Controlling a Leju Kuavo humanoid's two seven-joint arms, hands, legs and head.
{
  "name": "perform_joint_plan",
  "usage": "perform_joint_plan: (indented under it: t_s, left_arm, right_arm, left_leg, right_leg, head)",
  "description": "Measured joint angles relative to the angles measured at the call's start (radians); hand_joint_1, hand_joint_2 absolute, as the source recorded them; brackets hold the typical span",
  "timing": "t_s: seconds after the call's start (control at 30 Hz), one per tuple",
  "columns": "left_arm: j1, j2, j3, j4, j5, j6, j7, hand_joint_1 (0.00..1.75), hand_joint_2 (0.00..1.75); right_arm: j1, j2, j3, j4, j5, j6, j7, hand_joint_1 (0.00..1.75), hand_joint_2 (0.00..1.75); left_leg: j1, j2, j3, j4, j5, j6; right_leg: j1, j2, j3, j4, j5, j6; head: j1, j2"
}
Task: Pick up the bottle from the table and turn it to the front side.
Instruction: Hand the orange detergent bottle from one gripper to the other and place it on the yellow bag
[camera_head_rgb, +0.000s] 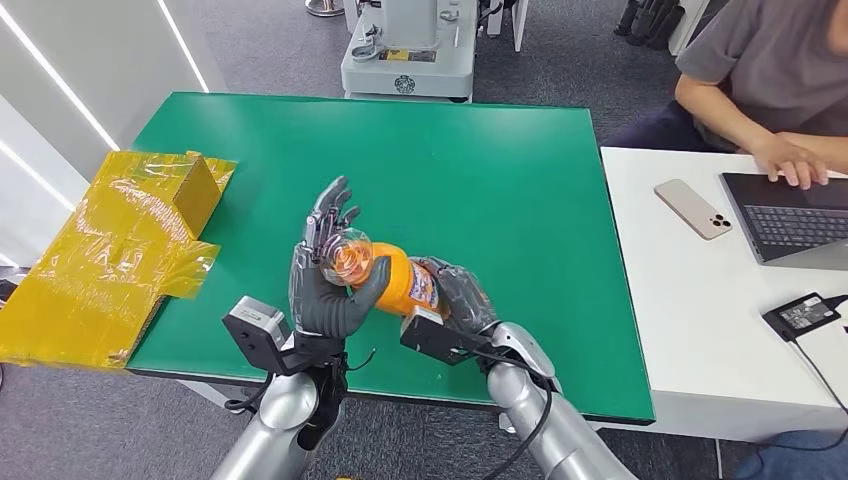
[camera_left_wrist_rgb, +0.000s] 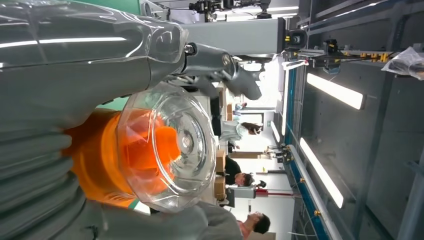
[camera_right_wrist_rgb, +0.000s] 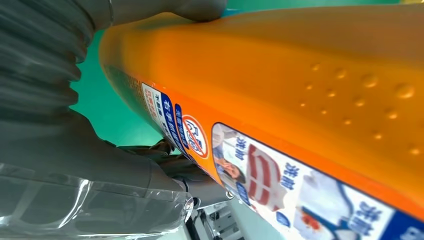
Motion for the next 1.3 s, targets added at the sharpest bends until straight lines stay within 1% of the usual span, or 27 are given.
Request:
perform_joint_plan:
  t_s: [0.23, 0.6, 0.63, 0.73, 0.77, 1.3]
  left_arm:
    - [0.0, 0.0, 0.0, 0.0, 0.005, 0.002, 0.0, 1.75, 1.75]
    - [-0.009, 0.006, 0.0, 0.0, 0.013, 0.002, 0.008, 1.75, 1.75]
    - [-0.01, 0.006, 0.0, 0.0, 0.014, 0.002, 0.008, 1.75, 1.75]
    - [-0.014, 0.007, 0.0, 0.0, 0.018, 0.001, 0.011, 1.75, 1.75]
    - [-0.015, 0.007, 0.0, 0.0, 0.02, 0.002, 0.013, 1.75, 1.75]
    - [-0.02, 0.008, 0.0, 0.0, 0.048, 0.02, 0.019, 1.75, 1.75]
  right_arm:
    - [-0.024, 0.011, 0.008, 0.03, 0.001, 0.01, 0.008, 1.75, 1.75]
    - [-0.025, 0.02, 0.01, 0.036, -0.013, -0.001, 0.006, 1.75, 1.75]
    - [-0.024, 0.02, 0.01, 0.034, -0.015, -0.004, 0.006, 1.71, 1.75]
    - [-0.021, 0.02, 0.01, 0.027, -0.022, -0.011, 0.008, 0.41, 1.75]
    - [-0.019, 0.02, 0.01, 0.023, -0.026, -0.012, 0.01, 0.0, 1.75]
    - [0.028, 0.019, 0.007, -0.07, -0.096, -0.027, 0.021, 0.0, 1.75]
  left_leg:
    - [0.0, 0.0, 0.0, 0.0, 0.0, 0.0]
    - [0.0, 0.0, 0.0, 0.0, 0.0, 0.0]
    - [0.0, 0.0, 0.0, 0.0, 0.0, 0.0]
    - [0.0, 0.0, 0.0, 0.0, 0.0, 0.0]
    - [0.0, 0.0, 0.0, 0.0, 0.0, 0.0]
    - [0.0, 0.0, 0.0, 0.0, 0.0, 0.0]
  right_leg:
    - [0.0, 0.0, 0.0, 0.0, 0.0, 0.0]
    - [0.0, 0.0, 0.0, 0.0, 0.0, 0.0]
    - [0.0, 0.0, 0.0, 0.0, 0.0, 0.0]
    - [0.0, 0.0, 0.0, 0.0, 0.0, 0.0]
    - [0.0, 0.0, 0.0, 0.0, 0.0, 0.0]
    - [0.0, 0.0, 0.0, 0.0, 0.0, 0.0]
  head:
    - [0.0, 0.0]
    - [0.0, 0.0]
    - [0.0, 0.0]
    - [0.0, 0.0]
    - [0.0, 0.0]
    - [0.0, 0.0]
